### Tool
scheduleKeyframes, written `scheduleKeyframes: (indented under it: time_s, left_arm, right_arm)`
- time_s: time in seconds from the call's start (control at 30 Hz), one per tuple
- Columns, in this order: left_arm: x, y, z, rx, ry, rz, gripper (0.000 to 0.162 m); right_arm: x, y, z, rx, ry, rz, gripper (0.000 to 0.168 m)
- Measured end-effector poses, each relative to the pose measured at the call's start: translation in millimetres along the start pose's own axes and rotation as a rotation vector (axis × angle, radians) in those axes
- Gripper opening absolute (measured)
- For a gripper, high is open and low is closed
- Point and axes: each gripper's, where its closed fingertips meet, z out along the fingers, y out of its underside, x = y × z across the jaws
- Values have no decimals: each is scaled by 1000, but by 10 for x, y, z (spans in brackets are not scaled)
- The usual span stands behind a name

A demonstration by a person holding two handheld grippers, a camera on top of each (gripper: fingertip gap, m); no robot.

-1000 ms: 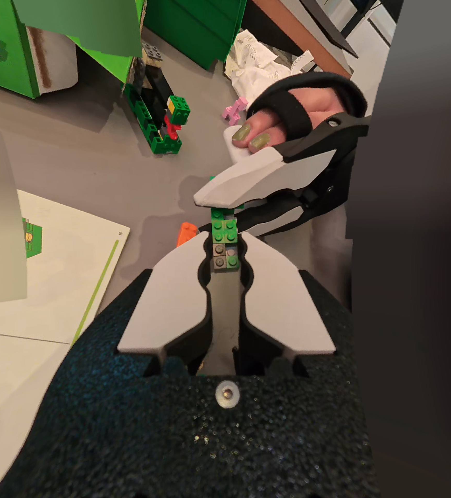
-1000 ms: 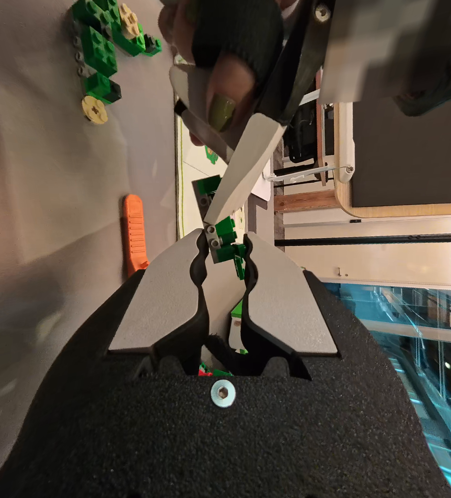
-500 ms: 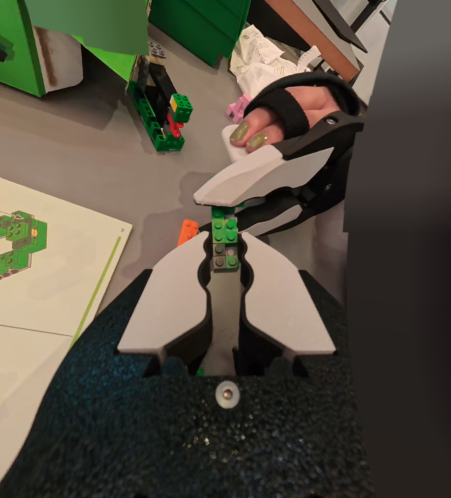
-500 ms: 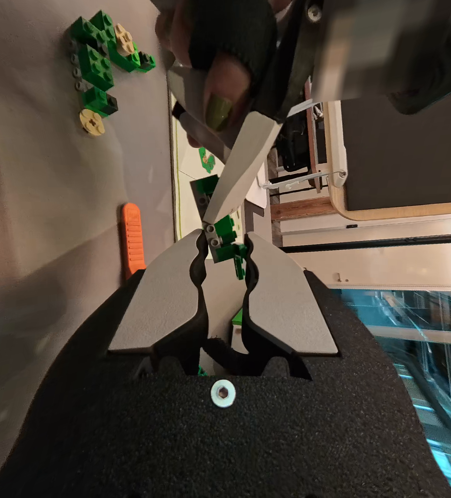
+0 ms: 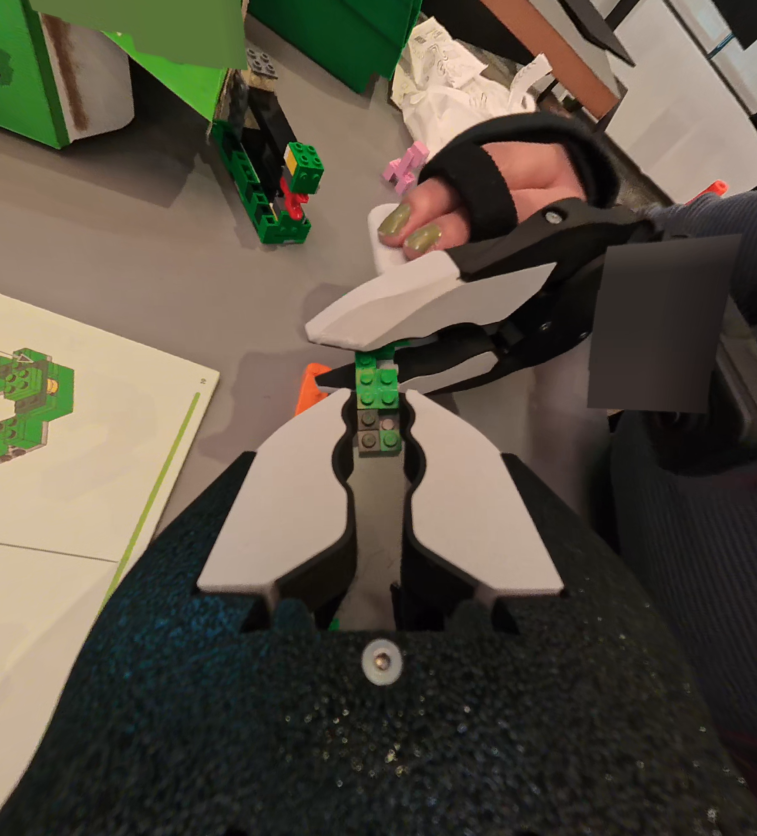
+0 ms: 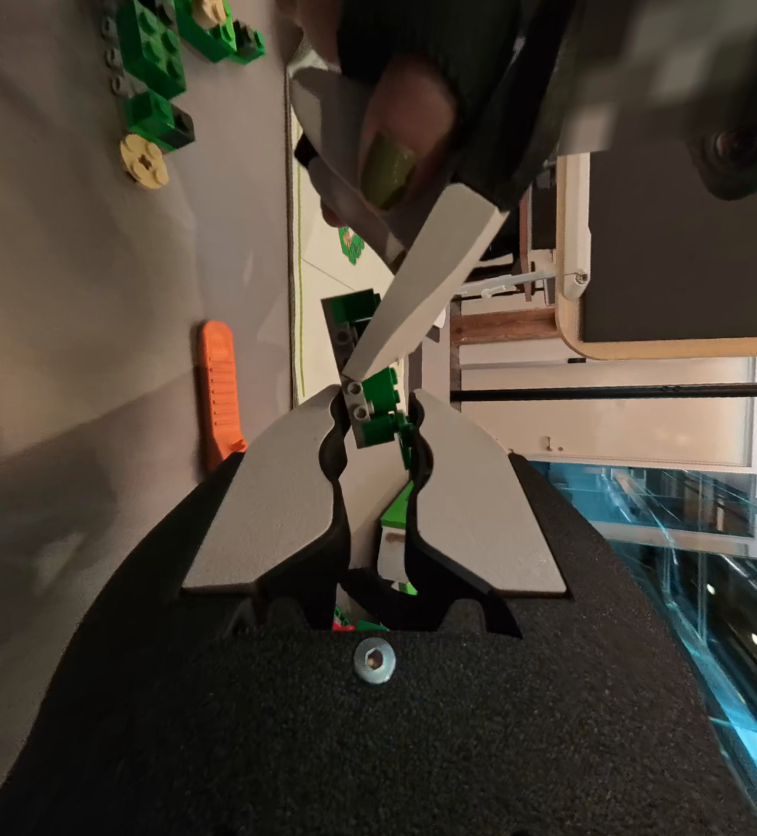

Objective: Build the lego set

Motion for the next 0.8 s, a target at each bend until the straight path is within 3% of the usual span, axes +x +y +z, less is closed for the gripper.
scheduleKeyframes:
  time_s: [0.4, 0.63, 0.8]
  left_arm:
    - [84, -12, 30, 2, 39, -2, 17]
    - [131, 17, 57, -26, 52, 3, 17]
    - [116, 63, 80, -65, 22, 20, 17]
  right_arm:
    - [36, 38, 32, -23, 76, -43, 19]
    - [-98, 7, -8, 48, -130, 136, 22]
    - [-174, 26, -36, 41, -198, 103, 22]
